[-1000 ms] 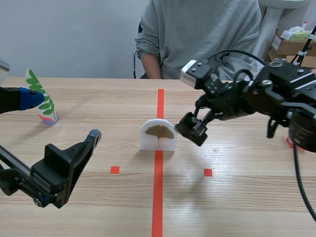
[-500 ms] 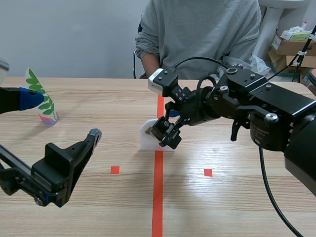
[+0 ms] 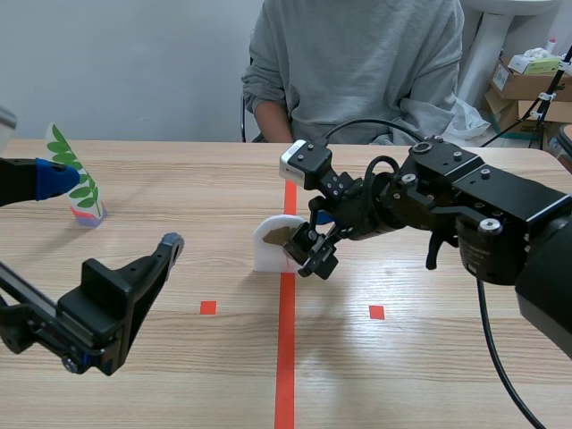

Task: Do the leaf sorting experiment

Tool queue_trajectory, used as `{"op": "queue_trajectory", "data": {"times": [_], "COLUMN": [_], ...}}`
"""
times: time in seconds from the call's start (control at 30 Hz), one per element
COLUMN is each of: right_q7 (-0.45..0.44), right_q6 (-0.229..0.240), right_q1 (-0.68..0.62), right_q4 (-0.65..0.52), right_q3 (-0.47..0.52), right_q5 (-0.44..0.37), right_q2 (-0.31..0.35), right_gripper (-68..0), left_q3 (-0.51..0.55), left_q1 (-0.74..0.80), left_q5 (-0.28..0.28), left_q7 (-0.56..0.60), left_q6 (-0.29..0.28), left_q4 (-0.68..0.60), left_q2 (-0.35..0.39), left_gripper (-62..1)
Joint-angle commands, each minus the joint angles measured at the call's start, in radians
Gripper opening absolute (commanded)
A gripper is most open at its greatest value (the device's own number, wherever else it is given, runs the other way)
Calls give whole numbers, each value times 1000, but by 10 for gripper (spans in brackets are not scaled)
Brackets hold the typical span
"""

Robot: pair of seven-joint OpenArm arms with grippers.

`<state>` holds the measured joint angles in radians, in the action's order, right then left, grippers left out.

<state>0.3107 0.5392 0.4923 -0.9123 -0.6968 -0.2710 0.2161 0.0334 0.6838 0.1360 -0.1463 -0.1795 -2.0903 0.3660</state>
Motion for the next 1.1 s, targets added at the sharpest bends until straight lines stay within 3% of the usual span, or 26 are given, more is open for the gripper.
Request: {"op": "queue_trajectory", "data": {"times": [0.0, 0.57, 0.73, 0.97, 1.07], "right_q7": [-8, -28, -18, 17, 36], "right_q6": [0, -27, -29, -168, -214], "right_q1": [17, 17, 17, 17, 17], "right_q4": [-15, -10, -10, -13, -20], "right_q3": [2, -49, -48, -21, 25], "right_q5": [3, 34, 34, 32, -5], "right_q2": [-6, -50, -50, -49, -37], "right_gripper": [-337, -611, -657, -656, -656], "left_q3": [-3, -3, -3, -3, -3], "left_q1": [-3, -3, -3, -3, -3], "left_q5": [8, 8, 8, 8, 8], "left_q7": [15, 14, 14, 14, 14], "left_q6": [2, 2, 2, 2, 2], "left_q4": [-5, -5, -5, -5, -5], "left_q2": [-3, -3, -3, -3, -3], "left_gripper": [14, 14, 14, 14, 14]}}
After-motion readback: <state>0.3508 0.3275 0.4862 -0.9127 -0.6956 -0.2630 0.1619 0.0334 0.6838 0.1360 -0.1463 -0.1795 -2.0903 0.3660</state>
